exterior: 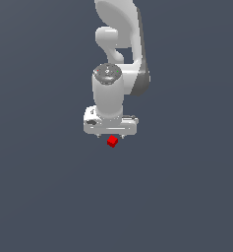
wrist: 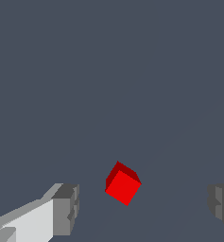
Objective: Pick up the red cube and move it to a goal position.
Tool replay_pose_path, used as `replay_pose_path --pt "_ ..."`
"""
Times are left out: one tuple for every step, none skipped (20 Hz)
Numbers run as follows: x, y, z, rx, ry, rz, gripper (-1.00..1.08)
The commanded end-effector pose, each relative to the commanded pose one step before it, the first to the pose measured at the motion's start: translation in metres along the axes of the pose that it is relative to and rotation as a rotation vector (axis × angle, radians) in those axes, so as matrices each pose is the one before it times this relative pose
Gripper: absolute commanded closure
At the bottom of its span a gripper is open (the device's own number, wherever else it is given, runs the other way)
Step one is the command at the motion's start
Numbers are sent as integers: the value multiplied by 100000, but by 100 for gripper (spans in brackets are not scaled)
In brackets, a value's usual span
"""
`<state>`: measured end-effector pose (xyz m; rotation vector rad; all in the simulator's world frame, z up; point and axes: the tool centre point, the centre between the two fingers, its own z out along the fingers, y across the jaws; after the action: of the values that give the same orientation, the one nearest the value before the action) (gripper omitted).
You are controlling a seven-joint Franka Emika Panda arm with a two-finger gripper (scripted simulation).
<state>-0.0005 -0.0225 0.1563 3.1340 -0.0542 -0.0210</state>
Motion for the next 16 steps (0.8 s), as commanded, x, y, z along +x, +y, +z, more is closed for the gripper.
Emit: replay_pose_path --pt "0 1 0 0 0 0 -92" --pt "-8 -3 18 0 2 69 -92" --pt "-24 12 55 3 5 239 -92" --pt "-39 11 91 5 7 384 -92" --pt "-55 16 128 7 10 539 -92" --pt "-71 23 164 10 13 697 -92" --pt "-87 26 201 12 16 848 -92" --pt "-102 31 238 14 19 1003 -92" --pt "-118 35 274 16 22 1155 -92" --pt "-134 42 311 18 25 1313 -92" --pt "-149 44 347 19 29 1464 -92" --pt "-165 50 384 21 32 1620 -92" --pt "-180 54 421 23 35 1775 -92" --pt "-196 58 458 25 38 1929 -92" --pt "-211 63 496 27 41 2086 -92" --pt "-227 67 533 29 45 2242 -92"
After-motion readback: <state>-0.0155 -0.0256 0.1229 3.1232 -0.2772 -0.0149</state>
